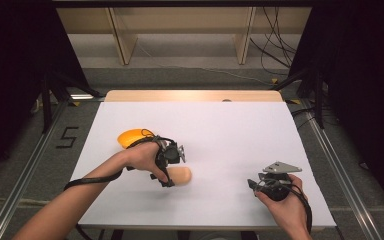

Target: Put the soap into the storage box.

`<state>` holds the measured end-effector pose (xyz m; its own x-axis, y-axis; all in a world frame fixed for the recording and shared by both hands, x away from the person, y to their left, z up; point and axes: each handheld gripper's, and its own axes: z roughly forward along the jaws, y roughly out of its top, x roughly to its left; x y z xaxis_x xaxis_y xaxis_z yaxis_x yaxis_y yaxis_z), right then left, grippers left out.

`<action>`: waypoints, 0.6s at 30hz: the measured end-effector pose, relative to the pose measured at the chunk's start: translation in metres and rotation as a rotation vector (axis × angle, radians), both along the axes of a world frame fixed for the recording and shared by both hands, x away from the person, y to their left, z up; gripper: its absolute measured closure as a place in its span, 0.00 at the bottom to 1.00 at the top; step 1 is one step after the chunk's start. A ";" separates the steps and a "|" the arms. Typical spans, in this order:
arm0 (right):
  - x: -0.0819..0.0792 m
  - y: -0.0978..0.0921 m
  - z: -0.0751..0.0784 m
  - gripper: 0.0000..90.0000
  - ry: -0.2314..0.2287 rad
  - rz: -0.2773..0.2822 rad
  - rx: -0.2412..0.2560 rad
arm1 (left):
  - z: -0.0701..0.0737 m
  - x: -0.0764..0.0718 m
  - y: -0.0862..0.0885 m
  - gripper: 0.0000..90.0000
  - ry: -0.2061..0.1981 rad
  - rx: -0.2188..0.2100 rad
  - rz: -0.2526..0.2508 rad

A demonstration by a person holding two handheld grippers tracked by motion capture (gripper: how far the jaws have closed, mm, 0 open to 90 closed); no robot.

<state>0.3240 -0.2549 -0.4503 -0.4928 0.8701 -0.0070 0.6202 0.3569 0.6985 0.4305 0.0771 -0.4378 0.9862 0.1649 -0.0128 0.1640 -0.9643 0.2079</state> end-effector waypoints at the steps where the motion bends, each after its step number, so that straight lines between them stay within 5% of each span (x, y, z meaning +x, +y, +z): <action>1: 0.000 0.000 0.000 0.59 -0.002 -0.004 0.003 | -0.001 0.002 -0.002 0.18 0.000 0.004 -0.010; 18: -0.002 0.002 0.001 0.59 0.036 -0.034 0.022 | -0.011 0.008 -0.015 0.22 0.049 0.023 -0.023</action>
